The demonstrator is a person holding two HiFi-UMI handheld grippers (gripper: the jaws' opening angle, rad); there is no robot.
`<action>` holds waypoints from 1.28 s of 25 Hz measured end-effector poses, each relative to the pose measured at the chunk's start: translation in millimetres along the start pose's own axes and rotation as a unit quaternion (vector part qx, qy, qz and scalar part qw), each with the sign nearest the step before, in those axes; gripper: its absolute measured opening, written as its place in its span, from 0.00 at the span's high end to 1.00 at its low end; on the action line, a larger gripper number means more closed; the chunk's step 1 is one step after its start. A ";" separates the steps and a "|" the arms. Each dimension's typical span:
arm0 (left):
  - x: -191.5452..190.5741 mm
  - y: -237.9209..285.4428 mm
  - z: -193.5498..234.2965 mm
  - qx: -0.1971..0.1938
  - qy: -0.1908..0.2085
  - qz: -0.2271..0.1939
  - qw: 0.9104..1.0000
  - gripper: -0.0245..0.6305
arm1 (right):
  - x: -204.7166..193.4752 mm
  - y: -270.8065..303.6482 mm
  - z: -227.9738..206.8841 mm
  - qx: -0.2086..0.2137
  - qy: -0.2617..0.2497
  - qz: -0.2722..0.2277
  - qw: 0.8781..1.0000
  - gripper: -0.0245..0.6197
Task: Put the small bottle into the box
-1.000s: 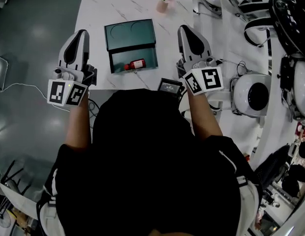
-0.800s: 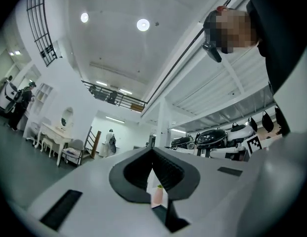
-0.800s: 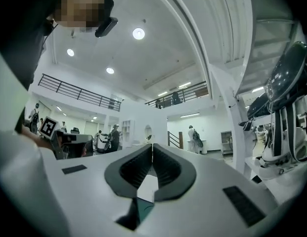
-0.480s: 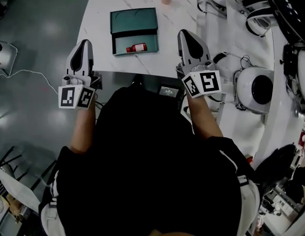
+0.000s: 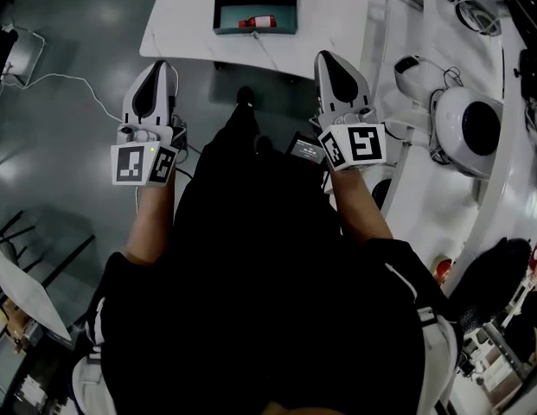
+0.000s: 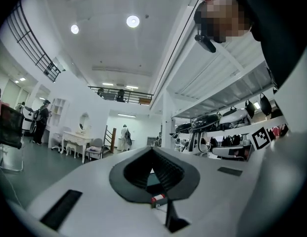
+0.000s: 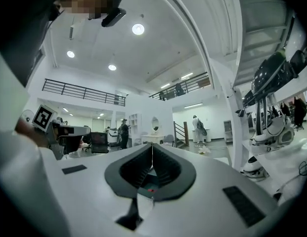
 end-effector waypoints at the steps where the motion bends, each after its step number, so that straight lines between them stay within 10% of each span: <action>1: 0.2 -9.1 -3.6 -0.001 0.009 0.003 1.000 0.94 | -0.7 -4.7 9.3 0.007 -0.004 0.001 1.000 0.91; 14: 8.4 -109.0 6.4 -0.075 0.037 -0.008 0.996 0.94 | 13.4 -57.5 105.5 -0.022 -0.023 -0.004 0.999 0.91; 24: -20.7 -225.8 67.1 -0.056 -0.033 0.016 0.998 0.94 | 0.9 -89.9 228.6 -0.034 -0.021 0.044 0.998 0.91; 32: -41.6 -244.1 51.6 -0.074 -0.068 0.023 0.995 0.94 | -4.6 -135.1 241.1 -0.044 -0.038 0.078 0.995 0.91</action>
Point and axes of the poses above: the fingertips, and each gripper's own axes: y forward along the fingers, z to its left, x out of its top, the point moved 1 cm from there along -y, backward along the fingers, and after that the axes turned 1 degree about x, right-handed, at the moved point
